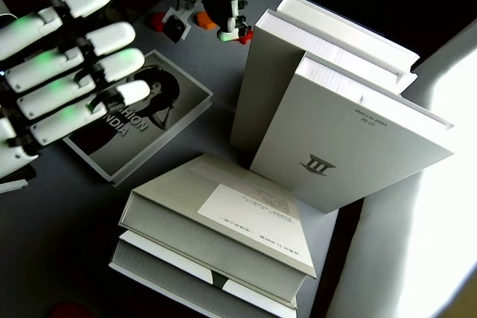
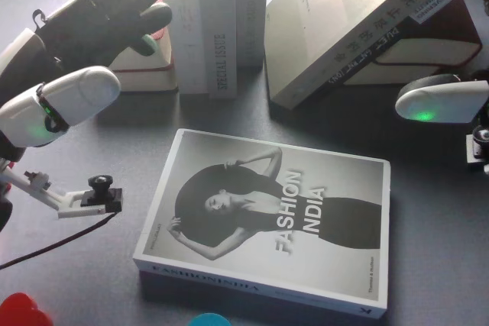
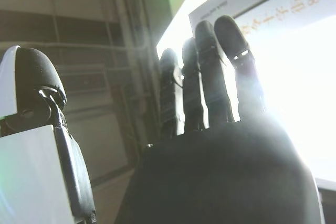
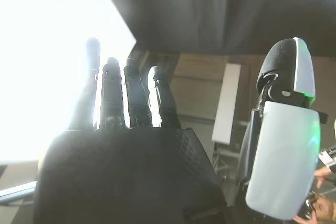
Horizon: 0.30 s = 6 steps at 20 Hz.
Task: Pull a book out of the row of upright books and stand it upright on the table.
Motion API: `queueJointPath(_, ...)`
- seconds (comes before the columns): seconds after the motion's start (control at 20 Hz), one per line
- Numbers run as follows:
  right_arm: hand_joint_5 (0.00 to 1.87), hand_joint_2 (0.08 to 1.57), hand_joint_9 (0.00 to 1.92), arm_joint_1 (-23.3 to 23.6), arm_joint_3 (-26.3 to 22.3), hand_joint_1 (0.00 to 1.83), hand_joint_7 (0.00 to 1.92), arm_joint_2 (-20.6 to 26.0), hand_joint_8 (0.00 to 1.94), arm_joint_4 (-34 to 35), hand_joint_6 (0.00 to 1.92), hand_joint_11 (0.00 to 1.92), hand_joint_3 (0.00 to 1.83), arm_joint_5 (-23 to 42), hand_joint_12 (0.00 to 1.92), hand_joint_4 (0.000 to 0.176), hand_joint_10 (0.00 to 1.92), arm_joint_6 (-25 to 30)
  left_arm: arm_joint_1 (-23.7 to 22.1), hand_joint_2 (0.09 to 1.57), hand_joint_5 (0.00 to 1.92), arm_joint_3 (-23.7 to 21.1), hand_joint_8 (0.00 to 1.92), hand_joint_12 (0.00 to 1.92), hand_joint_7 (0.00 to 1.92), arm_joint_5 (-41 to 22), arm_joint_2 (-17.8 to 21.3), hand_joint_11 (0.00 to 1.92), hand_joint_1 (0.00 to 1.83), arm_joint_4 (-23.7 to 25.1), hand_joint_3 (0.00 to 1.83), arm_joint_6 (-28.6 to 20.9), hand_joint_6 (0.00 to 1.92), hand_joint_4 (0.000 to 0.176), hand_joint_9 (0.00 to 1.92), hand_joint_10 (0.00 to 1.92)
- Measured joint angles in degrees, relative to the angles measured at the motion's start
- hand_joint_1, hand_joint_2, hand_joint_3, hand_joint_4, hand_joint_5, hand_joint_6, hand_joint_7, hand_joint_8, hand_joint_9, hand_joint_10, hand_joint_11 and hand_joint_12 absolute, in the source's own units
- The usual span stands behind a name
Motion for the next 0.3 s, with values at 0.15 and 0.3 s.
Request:
queueJointPath(0.15, 0.00, 0.82, 0.00, 0.00, -0.26, 0.72, 0.00, -0.35, 0.00, -0.13, 0.00, 0.00, 0.00, 0.28, 0.63, 0.108, 0.00, -0.02, 0.42, 0.92, 0.32, 0.00, 0.01, 1.57, 0.32, -0.50, -0.17, 0.00, 0.78, -0.81, 0.00, 0.00, 0.00, 0.025, 0.41, 0.03)
queueJointPath(0.3, 0.00, 0.83, 0.00, -0.09, -0.55, 0.73, 0.00, -0.35, 0.00, 0.02, 0.00, 0.00, 0.00, 0.79, 0.67, 0.106, 0.00, -0.04, 0.42, 0.91, 0.33, 0.00, 0.00, 1.53, 0.33, -0.50, -0.31, 0.00, 0.81, -0.81, 0.00, 0.00, 0.00, 0.027, 0.39, 0.02)
